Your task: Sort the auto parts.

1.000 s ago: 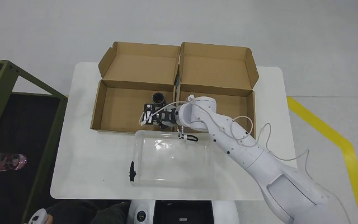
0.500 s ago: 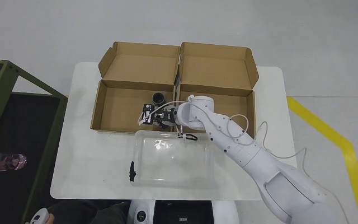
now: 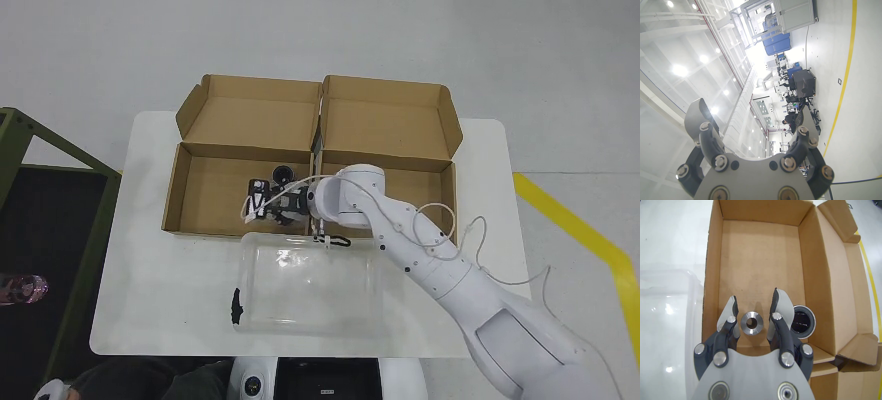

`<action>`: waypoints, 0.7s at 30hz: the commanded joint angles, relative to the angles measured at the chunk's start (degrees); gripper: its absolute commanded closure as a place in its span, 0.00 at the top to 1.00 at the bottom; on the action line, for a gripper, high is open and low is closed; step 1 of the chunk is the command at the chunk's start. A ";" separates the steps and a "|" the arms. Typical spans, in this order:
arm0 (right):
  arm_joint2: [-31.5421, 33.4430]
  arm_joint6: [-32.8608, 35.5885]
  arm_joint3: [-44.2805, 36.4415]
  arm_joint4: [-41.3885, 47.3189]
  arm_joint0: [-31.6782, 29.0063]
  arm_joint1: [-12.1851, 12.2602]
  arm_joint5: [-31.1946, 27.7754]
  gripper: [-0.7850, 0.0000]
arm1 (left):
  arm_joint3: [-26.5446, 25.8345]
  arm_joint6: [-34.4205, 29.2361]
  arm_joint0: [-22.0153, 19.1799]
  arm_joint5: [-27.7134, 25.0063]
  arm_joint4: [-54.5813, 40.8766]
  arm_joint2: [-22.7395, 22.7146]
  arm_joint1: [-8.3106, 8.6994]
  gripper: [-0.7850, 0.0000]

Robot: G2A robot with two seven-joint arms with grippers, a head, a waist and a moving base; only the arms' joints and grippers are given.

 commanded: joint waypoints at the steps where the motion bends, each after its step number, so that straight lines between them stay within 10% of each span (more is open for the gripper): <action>1: 0.89 -0.04 -1.64 0.17 -0.46 0.29 -0.31 0.43 | 0.00 0.00 0.00 0.00 0.00 0.00 0.00 1.00; 21: 14.66 3.28 -27.65 -0.81 -16.84 6.29 -6.79 0.45 | 0.00 0.00 0.00 0.00 0.00 0.00 0.00 1.00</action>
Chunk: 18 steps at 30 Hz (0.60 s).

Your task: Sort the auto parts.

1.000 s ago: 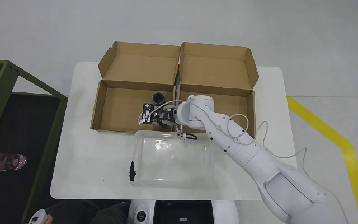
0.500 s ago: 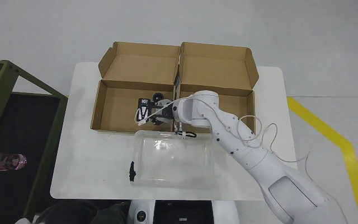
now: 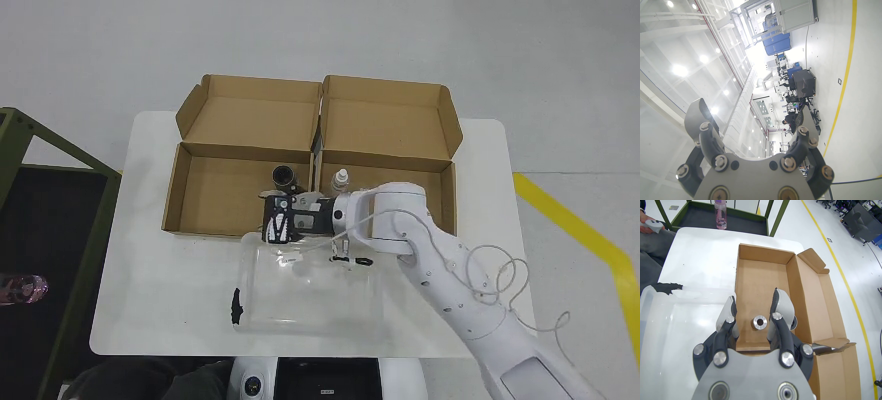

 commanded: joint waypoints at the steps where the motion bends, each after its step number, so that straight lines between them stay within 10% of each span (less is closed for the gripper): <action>1: 1.86 0.31 -2.36 -0.66 -2.18 0.68 -0.43 0.45 | 0.00 0.00 0.00 0.00 0.00 0.00 0.00 1.00; 18: 18.26 -9.76 -16.91 -7.64 -22.38 5.58 -1.43 0.42 | 0.00 0.00 0.00 0.00 0.00 0.00 0.00 1.00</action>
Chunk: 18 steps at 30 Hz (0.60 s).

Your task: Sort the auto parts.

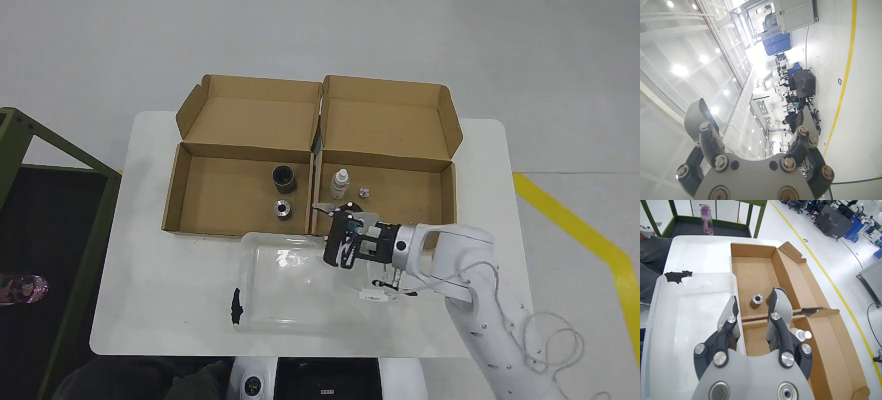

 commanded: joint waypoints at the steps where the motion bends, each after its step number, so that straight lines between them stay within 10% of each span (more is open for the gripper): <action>1: 2.52 -2.27 -1.17 -0.91 -2.54 0.49 0.29 0.42 | 0.00 0.00 0.00 0.00 0.00 0.00 0.00 1.00; 18: 22.08 -23.83 -6.09 -9.56 -24.35 3.37 11.52 0.49 | 0.00 0.00 0.00 0.00 0.00 0.00 0.00 1.00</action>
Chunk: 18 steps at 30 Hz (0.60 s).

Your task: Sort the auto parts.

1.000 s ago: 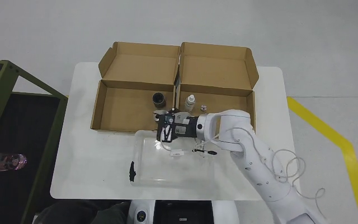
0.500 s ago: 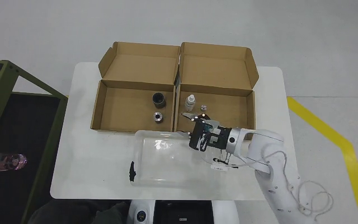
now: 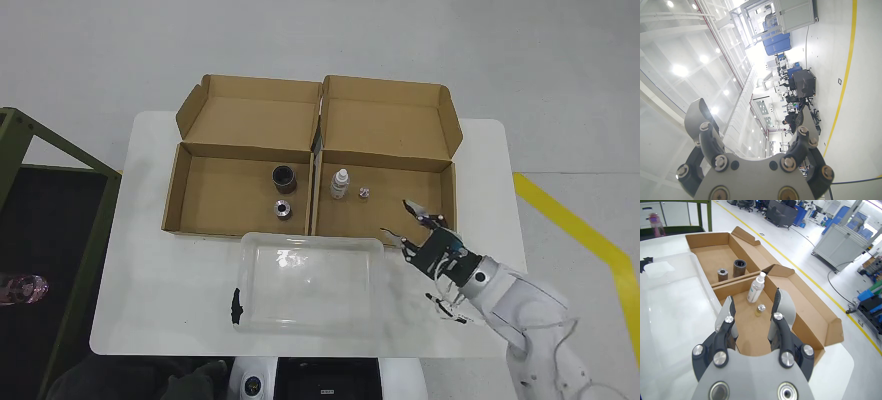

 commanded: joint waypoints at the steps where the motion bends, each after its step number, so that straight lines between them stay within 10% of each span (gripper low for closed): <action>1: 1.93 -2.65 0.09 -0.05 -2.42 0.11 2.30 0.49 | 0.00 0.00 0.00 0.00 0.00 0.00 0.00 1.00; 3: 3.40 -4.92 0.14 0.10 -4.56 0.19 4.02 0.54 | 0.00 0.00 0.00 0.00 0.00 0.00 0.00 1.00; 8: 5.79 -8.20 0.84 0.60 -7.43 0.43 5.78 1.00 | 0.00 0.00 0.00 0.00 0.00 0.00 0.00 1.00; 18: 8.43 -12.51 1.63 2.22 -10.68 0.59 10.35 1.00 | 0.00 0.00 0.00 0.00 0.00 0.00 0.00 1.00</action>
